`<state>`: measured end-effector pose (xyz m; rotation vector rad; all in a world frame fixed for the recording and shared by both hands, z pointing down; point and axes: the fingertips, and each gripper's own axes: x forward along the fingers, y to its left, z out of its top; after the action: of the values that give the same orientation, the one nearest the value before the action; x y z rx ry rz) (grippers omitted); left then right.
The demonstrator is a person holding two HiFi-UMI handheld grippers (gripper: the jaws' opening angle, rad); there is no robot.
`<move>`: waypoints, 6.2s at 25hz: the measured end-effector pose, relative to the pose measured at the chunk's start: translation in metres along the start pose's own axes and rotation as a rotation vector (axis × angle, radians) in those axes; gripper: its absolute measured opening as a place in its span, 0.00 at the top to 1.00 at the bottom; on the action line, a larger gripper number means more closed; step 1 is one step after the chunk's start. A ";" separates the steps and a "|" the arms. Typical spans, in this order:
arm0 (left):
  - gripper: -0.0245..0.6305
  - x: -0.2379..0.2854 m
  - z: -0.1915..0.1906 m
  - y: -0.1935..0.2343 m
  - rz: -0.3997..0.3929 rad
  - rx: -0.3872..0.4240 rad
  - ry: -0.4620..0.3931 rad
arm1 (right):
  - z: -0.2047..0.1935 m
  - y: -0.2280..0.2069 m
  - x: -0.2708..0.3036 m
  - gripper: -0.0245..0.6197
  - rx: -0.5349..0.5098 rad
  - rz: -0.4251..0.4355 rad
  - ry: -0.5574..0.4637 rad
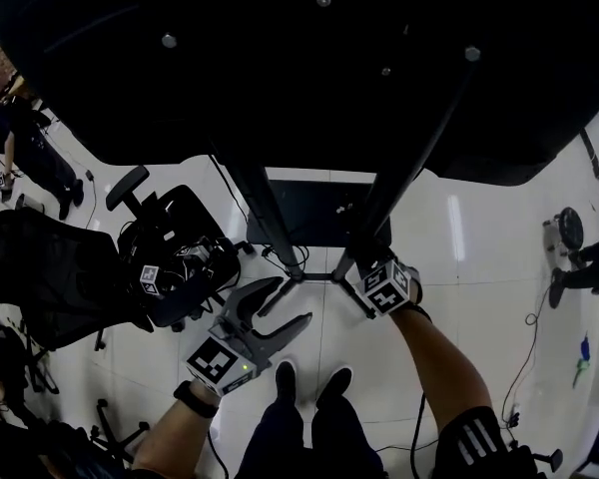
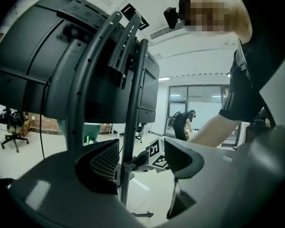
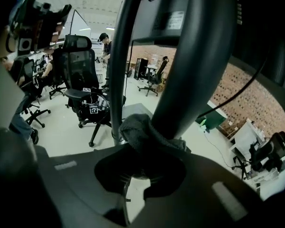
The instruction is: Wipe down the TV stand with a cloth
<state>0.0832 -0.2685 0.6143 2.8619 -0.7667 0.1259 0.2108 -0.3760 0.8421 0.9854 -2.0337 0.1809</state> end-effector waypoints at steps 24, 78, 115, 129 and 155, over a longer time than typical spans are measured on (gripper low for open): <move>0.47 -0.028 -0.007 0.010 0.024 -0.006 0.007 | -0.026 0.028 -0.004 0.91 0.096 0.018 0.037; 0.47 -0.193 0.246 -0.006 -0.021 0.279 -0.329 | 0.511 0.010 -0.336 0.91 -0.112 -0.139 -0.605; 0.47 -0.136 0.070 0.058 0.049 0.021 -0.115 | 0.278 0.071 -0.088 0.91 -0.034 0.038 -0.300; 0.47 -0.114 -0.014 0.089 0.069 -0.051 -0.055 | 0.176 0.111 0.038 0.91 0.040 0.131 -0.153; 0.46 -0.102 -0.076 0.101 0.089 -0.075 0.001 | 0.077 0.144 0.131 0.91 0.263 0.202 -0.020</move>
<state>-0.0585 -0.2904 0.6909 2.7585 -0.8793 0.1082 0.0177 -0.3890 0.9221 0.9394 -2.1647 0.5600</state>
